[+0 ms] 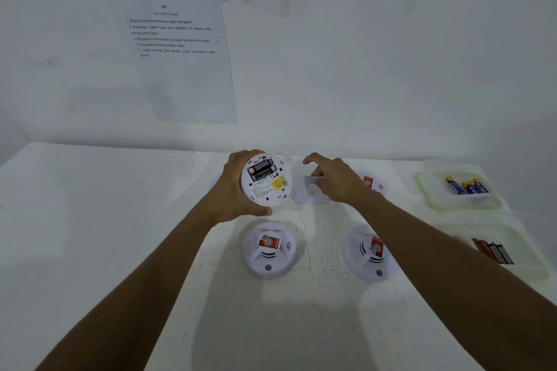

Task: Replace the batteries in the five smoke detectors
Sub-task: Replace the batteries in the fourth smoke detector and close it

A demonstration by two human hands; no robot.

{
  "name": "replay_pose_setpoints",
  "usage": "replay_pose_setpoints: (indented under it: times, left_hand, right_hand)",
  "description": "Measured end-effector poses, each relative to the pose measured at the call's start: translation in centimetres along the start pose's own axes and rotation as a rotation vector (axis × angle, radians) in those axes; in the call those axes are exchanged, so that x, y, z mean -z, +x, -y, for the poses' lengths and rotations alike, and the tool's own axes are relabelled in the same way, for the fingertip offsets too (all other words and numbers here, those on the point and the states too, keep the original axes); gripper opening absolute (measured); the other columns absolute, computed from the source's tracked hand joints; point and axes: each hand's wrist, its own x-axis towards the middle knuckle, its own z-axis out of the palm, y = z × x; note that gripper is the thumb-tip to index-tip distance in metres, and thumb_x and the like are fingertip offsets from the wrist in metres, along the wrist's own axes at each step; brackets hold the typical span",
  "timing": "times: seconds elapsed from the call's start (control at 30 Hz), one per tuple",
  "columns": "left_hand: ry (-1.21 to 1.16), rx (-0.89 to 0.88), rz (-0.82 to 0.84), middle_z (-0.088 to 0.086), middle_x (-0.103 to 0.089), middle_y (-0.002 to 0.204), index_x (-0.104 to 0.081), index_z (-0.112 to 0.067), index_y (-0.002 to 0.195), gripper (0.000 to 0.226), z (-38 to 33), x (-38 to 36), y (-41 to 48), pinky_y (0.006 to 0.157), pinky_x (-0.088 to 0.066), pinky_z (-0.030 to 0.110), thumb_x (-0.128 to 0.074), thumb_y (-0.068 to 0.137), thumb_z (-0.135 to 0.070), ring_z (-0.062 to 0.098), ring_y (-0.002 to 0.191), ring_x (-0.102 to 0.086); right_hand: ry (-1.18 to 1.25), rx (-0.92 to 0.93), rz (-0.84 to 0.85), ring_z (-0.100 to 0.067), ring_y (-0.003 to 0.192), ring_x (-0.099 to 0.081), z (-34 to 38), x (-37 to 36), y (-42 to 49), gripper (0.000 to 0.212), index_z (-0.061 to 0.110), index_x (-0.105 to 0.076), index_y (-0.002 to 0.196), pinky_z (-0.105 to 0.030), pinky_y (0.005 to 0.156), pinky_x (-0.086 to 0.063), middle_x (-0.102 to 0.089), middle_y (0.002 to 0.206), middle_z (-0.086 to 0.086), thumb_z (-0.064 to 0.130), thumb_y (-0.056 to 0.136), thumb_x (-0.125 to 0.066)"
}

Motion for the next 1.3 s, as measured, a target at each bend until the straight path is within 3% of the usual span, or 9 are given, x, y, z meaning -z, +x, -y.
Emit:
replay_pose_setpoints:
  times: [0.13,0.23,0.33,0.53,0.7,0.87,1.0,1.07,1.3]
  left_hand:
    - [-0.020,-0.015,0.038,-0.012,-0.039,0.133,-0.033,-0.057,0.124,0.104,-0.3,0.2,0.2,0.107,-0.041,0.047,-0.089,0.037,-0.050,0.013,0.128,-0.041]
    - [-0.058,-0.052,0.084,-0.013,-0.038,0.133,-0.033,-0.052,0.127,0.104,-0.8,-0.2,0.4,0.110,-0.038,0.046,-0.089,0.040,-0.045,0.014,0.130,-0.038]
    - [-0.053,-0.099,0.108,-0.006,-0.038,0.134,-0.034,-0.043,0.130,0.104,-1.4,-1.3,0.6,0.110,-0.038,0.043,-0.088,0.041,-0.046,0.015,0.130,-0.038]
    - [-0.013,-0.183,0.173,-0.013,-0.037,0.130,-0.031,-0.051,0.125,0.096,-3.7,-4.5,1.1,0.111,-0.038,0.038,-0.083,0.045,-0.056,0.016,0.128,-0.039]
    - [-0.030,-0.217,0.202,-0.013,-0.035,0.133,-0.028,-0.063,0.124,0.101,-6.3,-7.7,1.7,0.110,-0.037,0.038,-0.087,0.042,-0.052,0.016,0.130,-0.036]
    - [-0.006,-0.221,0.214,-0.010,-0.035,0.133,-0.036,-0.044,0.130,0.104,-9.9,-12.0,2.1,0.107,-0.034,0.033,-0.084,0.038,-0.052,0.015,0.131,-0.031]
    - [0.051,-0.213,0.199,-0.005,-0.042,0.126,-0.037,-0.050,0.114,0.083,-12.9,-15.6,2.2,0.107,-0.032,0.035,-0.076,0.040,-0.057,0.018,0.128,-0.035]
    - [0.039,-0.173,0.196,-0.002,-0.038,0.133,-0.034,-0.053,0.116,0.090,-13.7,-17.1,2.2,0.109,-0.034,0.036,-0.079,0.039,-0.056,0.017,0.131,-0.032]
    - [-0.001,-0.155,0.187,-0.010,-0.020,0.143,-0.028,-0.058,0.118,0.098,-16.1,-20.6,1.8,0.100,-0.024,0.009,-0.085,0.040,-0.047,0.007,0.138,-0.019]
  right_hand:
    - [0.072,-0.013,-0.133,-0.020,0.097,-0.067,-0.2,-0.7,-0.8,0.038,0.018,-0.058,0.125,-0.037,0.084,-0.056,-0.071,0.113,-0.007,0.003,0.090,-0.062]
    - [0.280,0.069,-0.361,-0.011,0.090,-0.065,1.7,0.2,-2.6,0.023,0.016,-0.067,0.110,-0.028,0.078,-0.050,-0.070,0.106,0.002,0.005,0.090,-0.064]
    - [0.283,0.221,-0.470,-0.007,0.094,-0.062,4.5,0.9,-4.8,0.015,0.016,-0.071,0.100,-0.020,0.076,-0.050,-0.068,0.107,0.006,0.010,0.087,-0.067]
    - [0.159,0.129,-0.501,-0.013,0.096,-0.061,5.9,1.0,-7.6,0.016,0.012,-0.073,0.095,-0.026,0.080,-0.051,-0.066,0.107,-0.002,0.021,0.082,-0.075]
    - [0.175,0.033,-0.597,-0.011,0.089,-0.061,4.1,2.4,-10.3,0.019,0.018,-0.070,0.089,-0.022,0.075,-0.047,-0.064,0.100,0.006,0.031,0.077,-0.076]
    - [0.122,-0.087,-0.610,-0.006,0.088,-0.056,1.4,4.9,-12.5,0.021,0.029,-0.062,0.086,-0.028,0.069,-0.049,-0.055,0.094,0.018,0.042,0.073,-0.072]
    - [0.076,-0.135,-0.594,-0.008,0.087,-0.054,-0.9,6.7,-14.3,0.020,0.026,-0.060,0.081,-0.029,0.068,-0.048,-0.057,0.092,0.015,0.040,0.072,-0.072]
    - [0.071,-0.132,-0.584,-0.010,0.084,-0.054,-2.1,7.5,-15.2,0.021,0.024,-0.059,0.077,-0.030,0.066,-0.049,-0.057,0.088,0.013,0.040,0.070,-0.071]
    - [0.036,-0.145,-0.523,-0.018,0.076,-0.047,-4.2,9.7,-17.2,0.034,0.023,-0.039,0.081,-0.029,0.060,-0.032,-0.044,0.076,0.008,0.043,0.067,-0.064]
